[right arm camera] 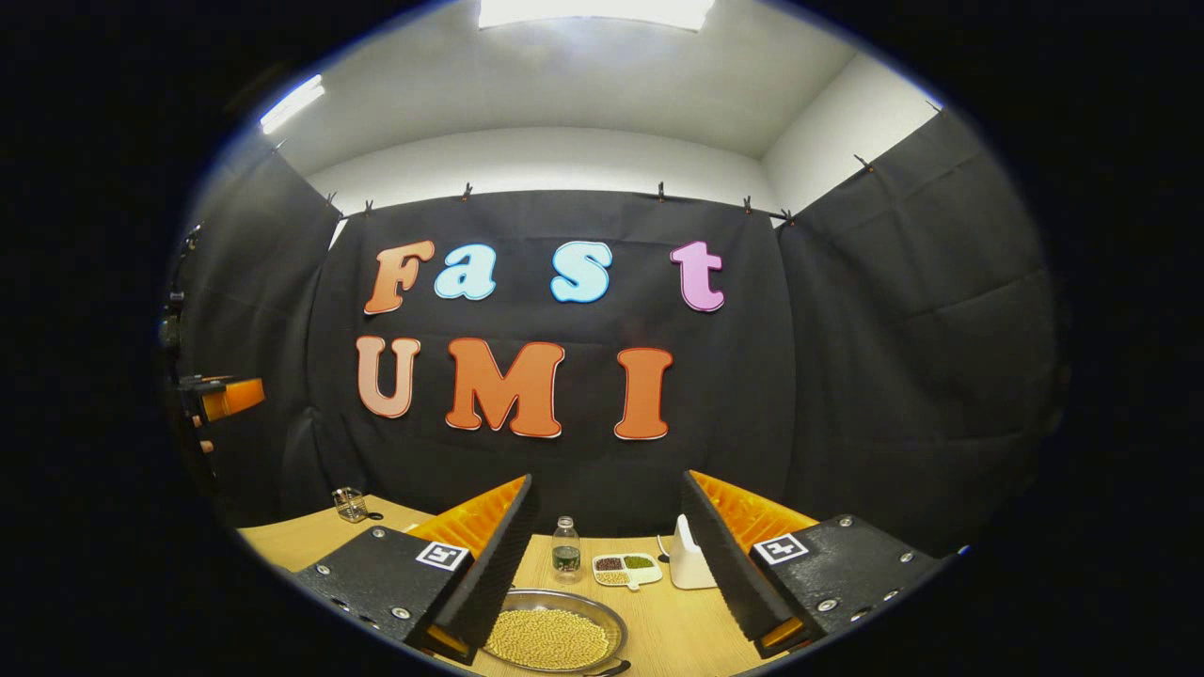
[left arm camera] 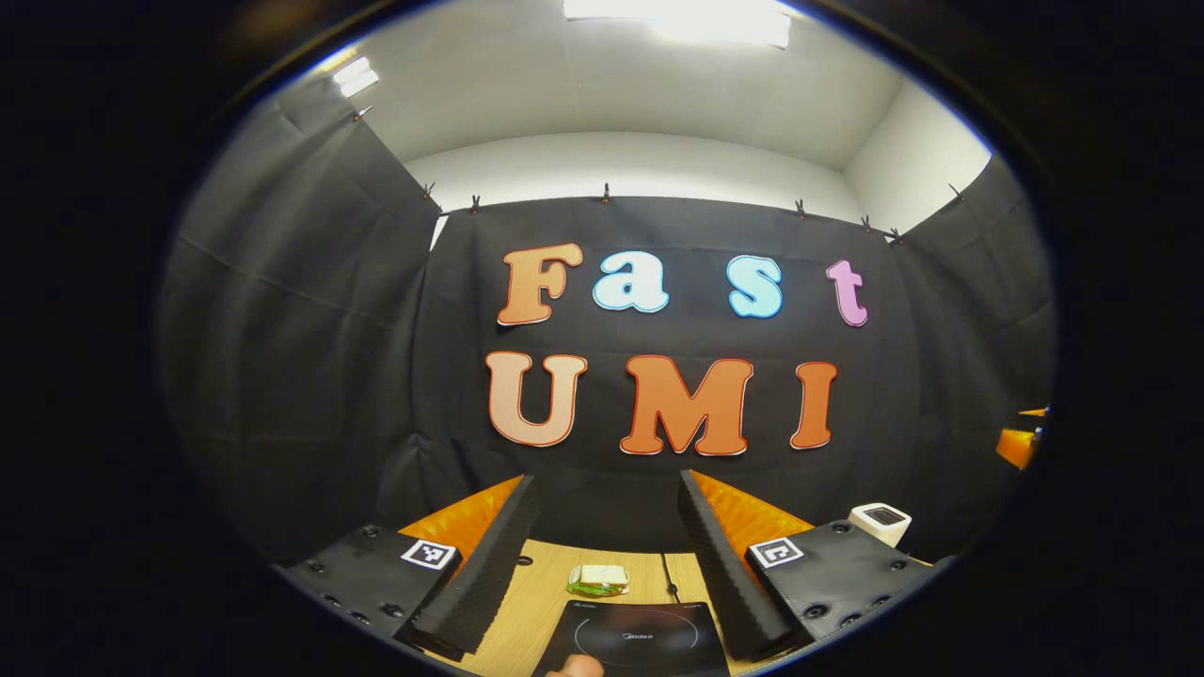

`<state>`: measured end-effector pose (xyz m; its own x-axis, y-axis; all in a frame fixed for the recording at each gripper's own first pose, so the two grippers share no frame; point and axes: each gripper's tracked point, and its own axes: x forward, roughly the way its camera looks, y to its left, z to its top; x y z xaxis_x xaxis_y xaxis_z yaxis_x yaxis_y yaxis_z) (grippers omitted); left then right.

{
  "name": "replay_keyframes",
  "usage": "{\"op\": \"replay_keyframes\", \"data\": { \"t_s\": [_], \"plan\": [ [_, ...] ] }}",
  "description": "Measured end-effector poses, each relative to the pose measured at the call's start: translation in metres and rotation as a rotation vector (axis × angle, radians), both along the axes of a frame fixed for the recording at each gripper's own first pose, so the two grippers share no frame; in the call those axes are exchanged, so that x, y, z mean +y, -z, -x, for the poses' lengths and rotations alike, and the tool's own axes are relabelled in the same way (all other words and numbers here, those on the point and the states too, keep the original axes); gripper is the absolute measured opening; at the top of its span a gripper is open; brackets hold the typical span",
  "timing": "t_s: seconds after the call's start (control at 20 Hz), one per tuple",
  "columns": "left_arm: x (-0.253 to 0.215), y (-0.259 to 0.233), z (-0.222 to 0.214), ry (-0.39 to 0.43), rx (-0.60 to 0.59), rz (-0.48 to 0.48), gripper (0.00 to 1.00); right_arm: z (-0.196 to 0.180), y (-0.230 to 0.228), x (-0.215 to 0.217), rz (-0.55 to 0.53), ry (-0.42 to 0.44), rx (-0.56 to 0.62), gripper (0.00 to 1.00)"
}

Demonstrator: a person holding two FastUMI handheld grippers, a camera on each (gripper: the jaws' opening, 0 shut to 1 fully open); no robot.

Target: First push the handle of the pot to place it horizontally, then grasp the pot with both hands and set it on the induction cooktop.

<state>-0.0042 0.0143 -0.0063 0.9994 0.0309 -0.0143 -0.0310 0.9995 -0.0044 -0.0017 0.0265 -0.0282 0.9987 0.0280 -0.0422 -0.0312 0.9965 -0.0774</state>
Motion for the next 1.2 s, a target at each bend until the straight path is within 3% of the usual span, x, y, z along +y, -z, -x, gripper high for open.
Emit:
{"op": "replay_keyframes", "data": {
  "t_s": [0.1,0.2,0.45,0.65,0.9,1.2],
  "plan": [
    [0.000,0.000,0.002,-0.001,-0.001,-0.003,0.98,0.001,0.012,0.005,0.006,-0.013,0.017,0.91],
    [0.001,0.000,0.002,-0.003,-0.002,-0.007,0.98,0.003,0.031,0.014,0.020,-0.045,0.045,0.81],
    [0.007,0.001,0.003,-0.017,-0.003,-0.026,0.98,0.011,0.076,0.028,0.012,-0.093,0.130,0.37],
    [0.012,0.005,0.003,-0.031,-0.004,-0.025,0.98,0.026,0.110,0.035,-0.004,-0.115,0.190,0.12],
    [0.017,0.016,0.003,-0.038,0.017,-0.031,0.98,0.048,0.161,0.029,0.027,-0.111,0.272,0.00],
    [0.018,0.021,0.006,-0.046,0.014,-0.036,0.98,0.074,0.251,0.016,0.057,-0.111,0.458,0.00]
  ]
}}
